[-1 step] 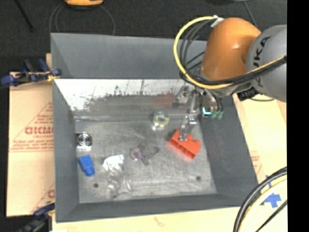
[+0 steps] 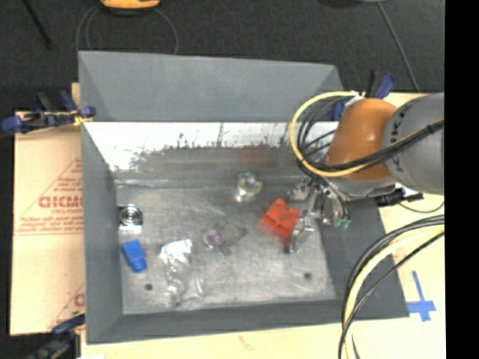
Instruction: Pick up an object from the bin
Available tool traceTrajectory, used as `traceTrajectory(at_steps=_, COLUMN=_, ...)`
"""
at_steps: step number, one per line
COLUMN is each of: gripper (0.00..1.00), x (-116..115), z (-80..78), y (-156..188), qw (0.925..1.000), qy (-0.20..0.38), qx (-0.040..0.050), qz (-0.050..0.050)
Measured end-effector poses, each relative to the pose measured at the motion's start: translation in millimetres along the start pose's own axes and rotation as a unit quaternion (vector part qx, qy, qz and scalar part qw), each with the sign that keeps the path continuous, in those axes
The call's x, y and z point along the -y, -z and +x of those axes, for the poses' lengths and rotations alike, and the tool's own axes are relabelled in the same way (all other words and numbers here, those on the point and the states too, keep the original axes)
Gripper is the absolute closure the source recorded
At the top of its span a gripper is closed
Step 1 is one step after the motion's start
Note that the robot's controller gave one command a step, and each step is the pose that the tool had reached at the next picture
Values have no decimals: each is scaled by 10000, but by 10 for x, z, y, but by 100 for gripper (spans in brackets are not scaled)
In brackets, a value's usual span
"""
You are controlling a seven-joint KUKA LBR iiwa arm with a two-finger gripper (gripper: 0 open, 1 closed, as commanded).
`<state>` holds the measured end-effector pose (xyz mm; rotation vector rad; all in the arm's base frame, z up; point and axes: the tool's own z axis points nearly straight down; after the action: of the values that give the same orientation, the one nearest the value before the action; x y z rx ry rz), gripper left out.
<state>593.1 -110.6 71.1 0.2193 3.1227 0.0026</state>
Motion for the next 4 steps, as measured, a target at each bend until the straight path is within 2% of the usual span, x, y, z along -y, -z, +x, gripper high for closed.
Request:
traceTrajectory(at_steps=1, gripper=0, x=-146, z=66, y=309, qw=9981, qy=622, qx=-7, qz=16)
traceTrajectory(at_steps=2, gripper=0, x=-59, z=42, y=297, qw=10000, qy=4, qx=1, qz=12)
traceTrajectory(at_steps=3, gripper=0, x=-84, z=-18, y=19, qw=9997, qy=238, qx=-16, qz=21)
traceTrajectory(at_steps=4, gripper=0, x=-72, z=-43, y=43, qw=9997, qy=229, qx=-9, qz=19)
